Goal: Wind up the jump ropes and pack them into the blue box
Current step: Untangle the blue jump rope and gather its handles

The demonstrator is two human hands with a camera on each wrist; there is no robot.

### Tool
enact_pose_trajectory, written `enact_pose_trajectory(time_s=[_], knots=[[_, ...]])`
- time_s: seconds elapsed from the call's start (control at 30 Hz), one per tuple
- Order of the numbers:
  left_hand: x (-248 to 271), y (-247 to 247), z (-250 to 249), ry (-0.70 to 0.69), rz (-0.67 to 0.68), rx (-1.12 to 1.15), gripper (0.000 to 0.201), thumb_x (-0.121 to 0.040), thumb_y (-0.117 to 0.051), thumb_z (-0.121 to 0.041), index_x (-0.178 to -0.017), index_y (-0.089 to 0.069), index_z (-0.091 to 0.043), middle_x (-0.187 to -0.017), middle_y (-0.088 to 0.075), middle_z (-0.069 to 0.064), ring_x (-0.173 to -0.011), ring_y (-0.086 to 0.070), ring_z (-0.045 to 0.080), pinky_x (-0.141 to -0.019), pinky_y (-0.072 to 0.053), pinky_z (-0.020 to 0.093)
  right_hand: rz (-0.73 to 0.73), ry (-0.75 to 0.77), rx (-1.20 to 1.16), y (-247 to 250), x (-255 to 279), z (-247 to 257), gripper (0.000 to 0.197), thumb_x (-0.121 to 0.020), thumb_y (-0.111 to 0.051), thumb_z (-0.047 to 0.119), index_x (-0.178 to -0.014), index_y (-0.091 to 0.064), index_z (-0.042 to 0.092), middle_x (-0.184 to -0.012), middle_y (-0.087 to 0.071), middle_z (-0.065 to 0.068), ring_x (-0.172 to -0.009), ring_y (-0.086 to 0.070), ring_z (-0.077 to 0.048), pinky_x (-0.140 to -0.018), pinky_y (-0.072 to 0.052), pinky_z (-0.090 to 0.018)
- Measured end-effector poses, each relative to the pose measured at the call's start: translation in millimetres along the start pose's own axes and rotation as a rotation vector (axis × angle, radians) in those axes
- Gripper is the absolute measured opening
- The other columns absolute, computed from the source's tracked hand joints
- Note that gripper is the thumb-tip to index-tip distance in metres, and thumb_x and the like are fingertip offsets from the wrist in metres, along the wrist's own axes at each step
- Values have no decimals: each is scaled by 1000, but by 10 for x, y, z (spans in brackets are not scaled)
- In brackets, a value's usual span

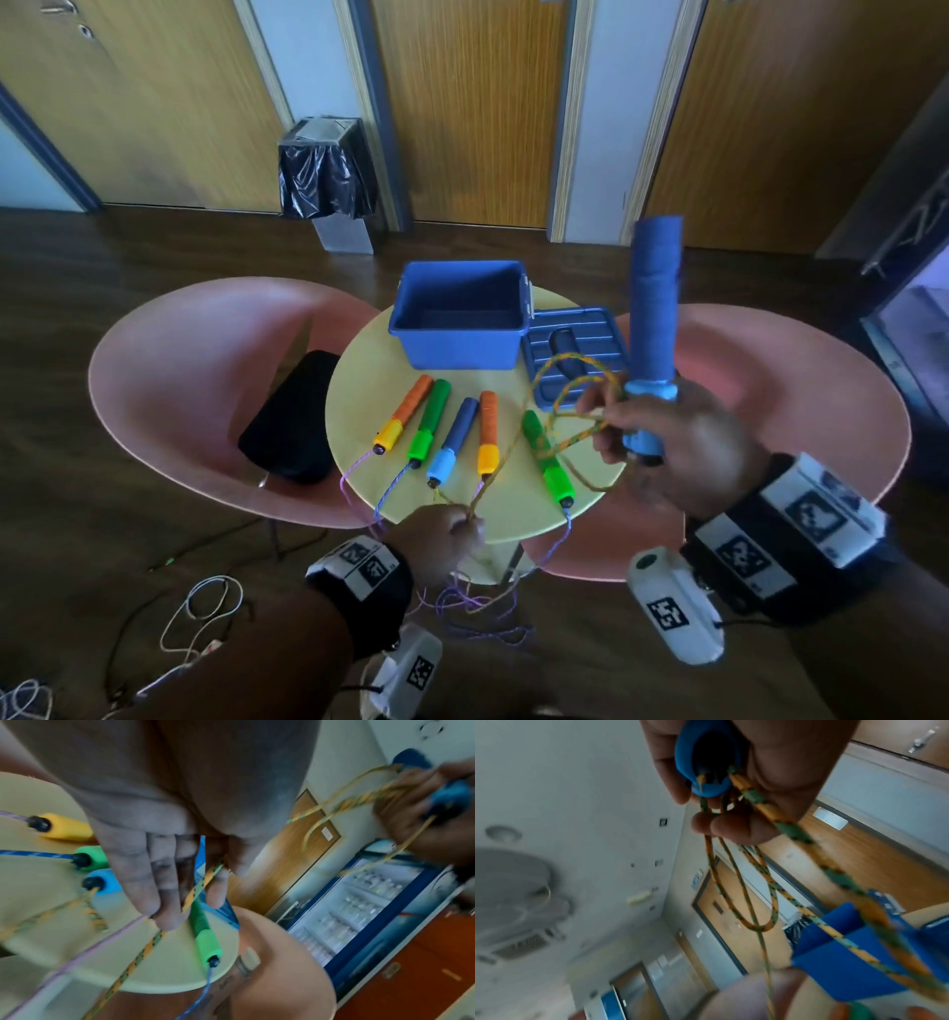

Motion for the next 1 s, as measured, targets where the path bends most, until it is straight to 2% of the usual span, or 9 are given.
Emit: enact_pose_trajectory(time_s=[0.13, 0.23, 0.47, 0.53, 0.67, 0.73, 0.83, 0.93, 1.0], knots=[[86, 115, -540, -153, -24, 109, 27, -95, -47, -37, -80, -65, -22, -68, -68, -15, -68, -65, 0, -70, -50, 23, 43, -118, 242, 12, 38, -393, 36, -63, -60, 9, -93, -63, -9, -60, -63, 6, -49, -48, -13, -44, -39, -18], [188, 286, -910, -277, -78, 113, 29, -96, -48, -34, -81, -67, -17, -75, -72, -3, -74, -66, 6, -80, -53, 33, 73, -199, 179, -28, 49, -645, 48, -64, -62, 8, -106, -58, -15, -56, -63, 10, -48, -49, -9, -45, -41, -18], [511, 774, -1580, -494, -216, 192, 26, -95, -56, -28, -75, -66, -15, -70, -71, -2, -69, -71, 15, -69, -56, 33, 313, -272, 120, -347, 144, -793, 30, -60, -73, 16, -85, -60, 5, -65, -63, -4, -55, -56, -19, -54, -46, -29], [529, 920, -1530, -472, -294, 259, 32, -96, -58, -24, -73, -65, -4, -67, -70, 5, -62, -70, 19, -62, -55, 32, 286, -214, 96, -350, 102, -697, 13, -65, -71, 10, -74, -63, 13, -65, -57, -7, -54, -52, -20, -55, -41, -30], [376, 921, -1131, -347, -327, 480, 57, -91, -41, -42, -66, -69, 1, -67, -71, 11, -58, -61, 17, -60, -47, 27, 225, -83, -167, -367, 33, -358, 24, -56, -77, 7, -71, -59, 12, -66, -53, -9, -53, -50, -23, -54, -39, -31], [236, 633, -948, -277, -168, 486, 37, -80, -48, -43, -74, -76, -19, -80, -75, -1, -67, -64, 9, -65, -45, 28, 262, -21, -321, -457, 38, -116, 31, -51, -77, 9, -75, -57, 9, -70, -57, -11, -56, -55, -27, -54, -45, -32], [117, -2, -797, -275, 143, 110, 28, -75, -60, -53, -102, -62, -56, -102, -69, -16, -84, -62, -7, -75, -45, 20, 315, 89, -432, -586, 55, 266, 31, -49, -82, 9, -74, -65, 13, -79, -64, -10, -65, -65, -27, -61, -54, -32], [-25, -302, -470, -198, 181, -145, 28, -88, -55, -49, -106, -69, -31, -106, -70, -4, -99, -65, 10, -85, -49, 27, 260, 195, -460, -502, -3, 517, 29, -51, -79, 8, -75, -66, 15, -81, -66, -7, -68, -66, -24, -67, -55, -32], [-113, -276, -187, -68, 128, -153, 31, -94, -49, -44, -91, -69, -19, -89, -68, 4, -88, -64, 20, -79, -47, 28, 108, 233, -415, -299, -86, 553, 20, -57, -72, 5, -72, -66, 16, -74, -63, -5, -64, -62, -21, -64, -53, -29]])
Point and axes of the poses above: each hand's wrist, its own x-axis away from the middle knuckle, its own y-axis out of the back of the hand, z = x × y, the point moved 9 cm from there along -x, towards the middle knuckle
